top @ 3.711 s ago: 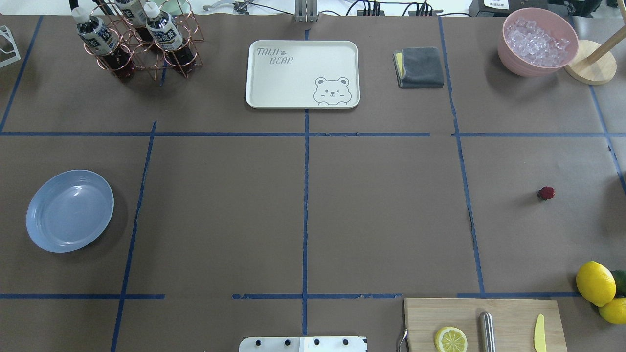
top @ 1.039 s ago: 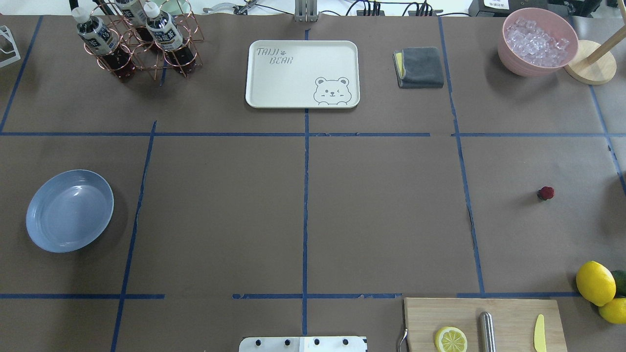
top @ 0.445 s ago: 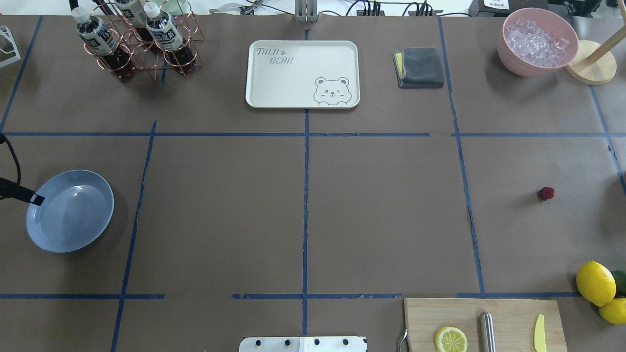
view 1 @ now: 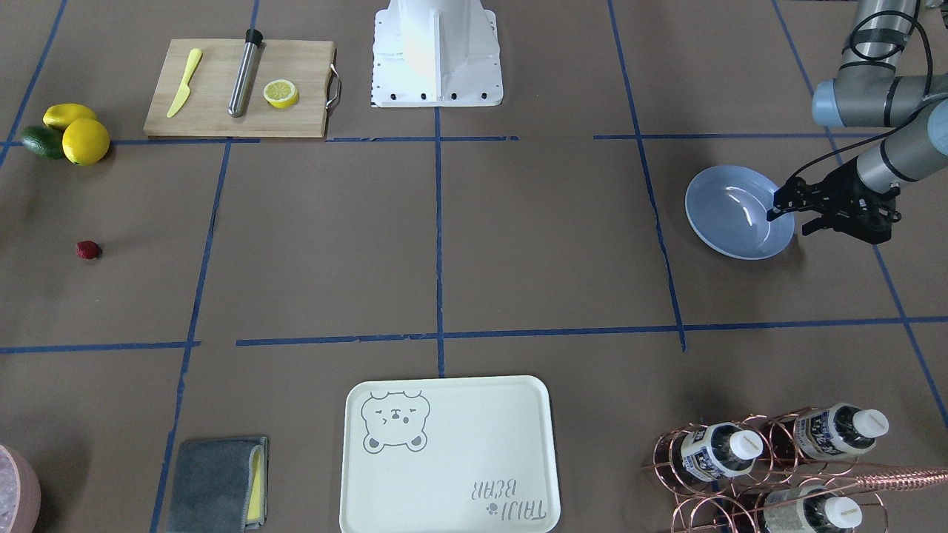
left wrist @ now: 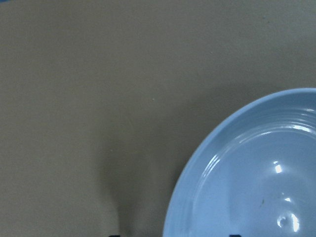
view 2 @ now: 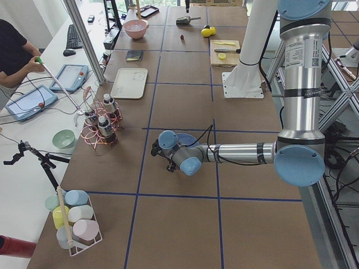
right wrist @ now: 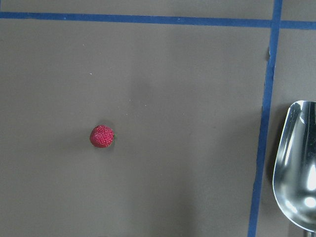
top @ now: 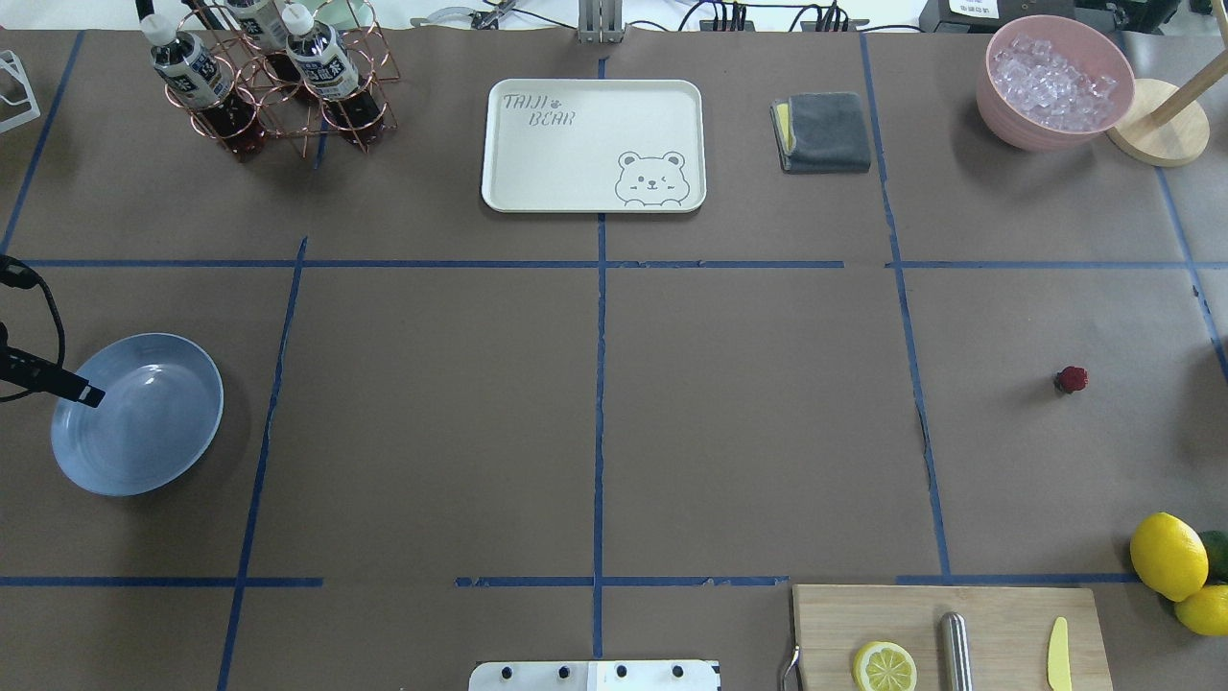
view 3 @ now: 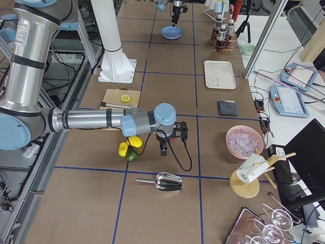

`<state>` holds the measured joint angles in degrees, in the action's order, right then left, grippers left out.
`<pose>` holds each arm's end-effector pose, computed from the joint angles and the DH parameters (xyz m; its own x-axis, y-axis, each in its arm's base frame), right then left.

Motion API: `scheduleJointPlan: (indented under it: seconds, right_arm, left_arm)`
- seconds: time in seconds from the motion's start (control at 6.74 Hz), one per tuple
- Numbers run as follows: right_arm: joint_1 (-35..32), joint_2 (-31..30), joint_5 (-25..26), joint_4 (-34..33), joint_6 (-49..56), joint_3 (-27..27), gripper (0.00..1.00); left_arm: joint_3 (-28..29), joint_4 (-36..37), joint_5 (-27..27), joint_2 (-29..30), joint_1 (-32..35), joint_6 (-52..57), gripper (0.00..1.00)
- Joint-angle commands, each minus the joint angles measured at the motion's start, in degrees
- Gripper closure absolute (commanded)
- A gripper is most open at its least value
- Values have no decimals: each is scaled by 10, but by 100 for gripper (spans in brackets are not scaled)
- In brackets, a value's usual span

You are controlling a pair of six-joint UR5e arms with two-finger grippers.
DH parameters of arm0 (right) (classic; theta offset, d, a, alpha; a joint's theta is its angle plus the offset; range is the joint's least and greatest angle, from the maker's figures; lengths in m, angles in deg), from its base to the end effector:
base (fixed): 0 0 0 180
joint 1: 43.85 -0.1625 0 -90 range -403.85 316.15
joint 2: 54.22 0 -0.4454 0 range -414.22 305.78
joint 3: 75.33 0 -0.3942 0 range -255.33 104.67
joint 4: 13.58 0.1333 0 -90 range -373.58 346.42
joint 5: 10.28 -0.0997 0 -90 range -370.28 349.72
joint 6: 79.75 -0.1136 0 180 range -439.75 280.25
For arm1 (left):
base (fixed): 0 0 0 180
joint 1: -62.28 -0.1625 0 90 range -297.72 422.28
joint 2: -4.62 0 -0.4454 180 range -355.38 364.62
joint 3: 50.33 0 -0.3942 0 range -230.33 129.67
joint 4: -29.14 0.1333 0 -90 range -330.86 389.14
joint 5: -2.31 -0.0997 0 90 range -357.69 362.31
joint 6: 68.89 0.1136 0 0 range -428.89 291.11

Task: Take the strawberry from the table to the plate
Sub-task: 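Lower the left gripper to the light blue plate rim and grasp it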

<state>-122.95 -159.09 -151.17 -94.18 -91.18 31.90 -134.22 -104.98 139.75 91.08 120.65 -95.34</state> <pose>-0.0297 -0.3932 0.6266 0.6145 -0.0786 0.7850 0.0646 0.9967 0.0492 0.2130 -0.4405 0.6800 0.5124 0.3227 -0.7958 -0.2280 0.9446 0.2363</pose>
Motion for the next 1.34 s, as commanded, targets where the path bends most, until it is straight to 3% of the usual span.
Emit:
scheduleJointPlan:
  seconds: [0.0, 0.15, 0.3, 0.59, 0.74, 1.19]
  right_arm:
    - [0, 0, 0, 0, -1, 0, 0]
    - [0, 0, -1, 0, -1, 1, 0]
    - [0, 0, -1, -1, -1, 1, 0]
    - [0, 0, -16, -1, -2, 0, 0]
    - [0, 0, -15, -1, -2, -2, 0]
    - [0, 5, -9, 1, -8, -9, 0]
  left_arm:
    - [0, 1, 0, 0, -1, 0, 89]
    - [-2, 0, 1, -1, 0, -2, 100]
    - [-26, 1, 9, -2, 1, -30, 100]
    - [-92, 2, 14, 28, -2, -219, 100]
    - [-110, 2, 12, 62, -29, -309, 100]
    - [-109, 23, -43, 261, -229, -647, 100]
